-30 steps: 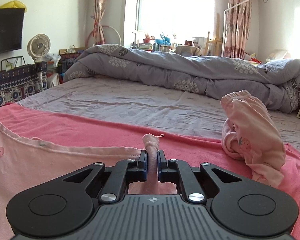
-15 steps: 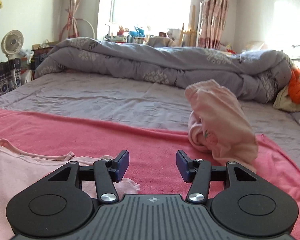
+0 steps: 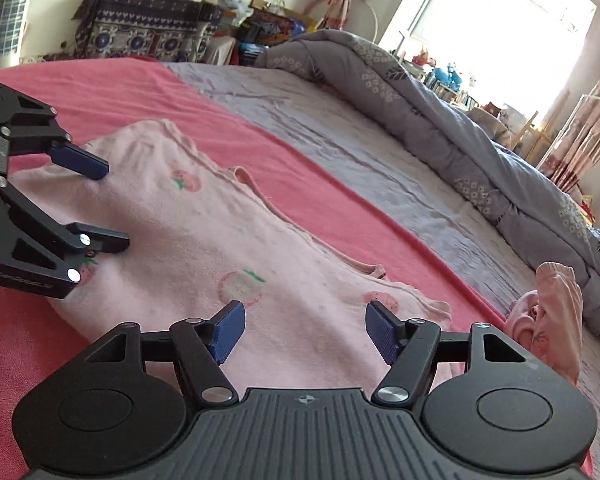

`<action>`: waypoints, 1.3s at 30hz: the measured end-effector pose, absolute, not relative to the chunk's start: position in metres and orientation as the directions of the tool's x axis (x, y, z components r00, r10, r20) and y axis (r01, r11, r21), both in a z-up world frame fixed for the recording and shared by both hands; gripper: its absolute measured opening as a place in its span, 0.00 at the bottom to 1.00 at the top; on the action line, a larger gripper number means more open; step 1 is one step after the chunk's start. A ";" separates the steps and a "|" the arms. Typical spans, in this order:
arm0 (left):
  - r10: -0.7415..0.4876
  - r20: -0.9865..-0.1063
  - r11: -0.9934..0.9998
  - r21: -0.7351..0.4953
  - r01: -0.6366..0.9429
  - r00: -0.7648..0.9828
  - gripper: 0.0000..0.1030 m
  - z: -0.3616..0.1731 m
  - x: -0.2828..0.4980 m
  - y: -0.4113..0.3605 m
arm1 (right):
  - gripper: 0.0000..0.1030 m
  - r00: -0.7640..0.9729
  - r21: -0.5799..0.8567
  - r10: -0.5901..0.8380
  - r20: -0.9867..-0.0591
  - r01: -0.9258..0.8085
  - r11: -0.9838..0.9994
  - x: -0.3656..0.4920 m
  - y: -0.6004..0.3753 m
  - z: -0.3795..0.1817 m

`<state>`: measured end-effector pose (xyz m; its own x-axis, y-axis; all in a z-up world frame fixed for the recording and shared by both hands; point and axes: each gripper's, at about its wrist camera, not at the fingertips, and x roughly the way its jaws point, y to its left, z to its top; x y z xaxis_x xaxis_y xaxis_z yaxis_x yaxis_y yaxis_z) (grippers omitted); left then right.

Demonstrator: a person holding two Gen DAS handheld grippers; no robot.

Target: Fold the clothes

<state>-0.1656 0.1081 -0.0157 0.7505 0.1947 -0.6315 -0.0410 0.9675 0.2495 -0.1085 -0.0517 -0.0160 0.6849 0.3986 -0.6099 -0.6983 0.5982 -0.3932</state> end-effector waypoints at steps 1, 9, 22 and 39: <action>0.196 -0.627 0.967 0.250 -0.043 0.754 0.67 -0.018 -0.167 0.109 | 0.65 0.684 -0.396 0.392 -0.615 -0.698 0.596 -0.108 -0.051 -0.018; 0.207 -0.621 0.965 0.258 -0.052 0.756 0.68 -0.021 -0.171 0.107 | 0.68 0.675 -0.417 0.342 -0.653 -0.698 0.582 -0.105 -0.047 -0.036; 0.234 -0.602 0.957 0.279 -0.074 0.763 0.71 -0.023 -0.170 0.104 | 0.72 0.727 -0.542 0.283 -0.626 -0.667 0.512 -0.116 -0.033 -0.051; 0.240 -0.594 0.956 0.281 -0.081 0.768 0.72 -0.025 -0.171 0.104 | 0.75 0.722 -0.520 0.282 -0.632 -0.665 0.536 -0.114 -0.037 -0.054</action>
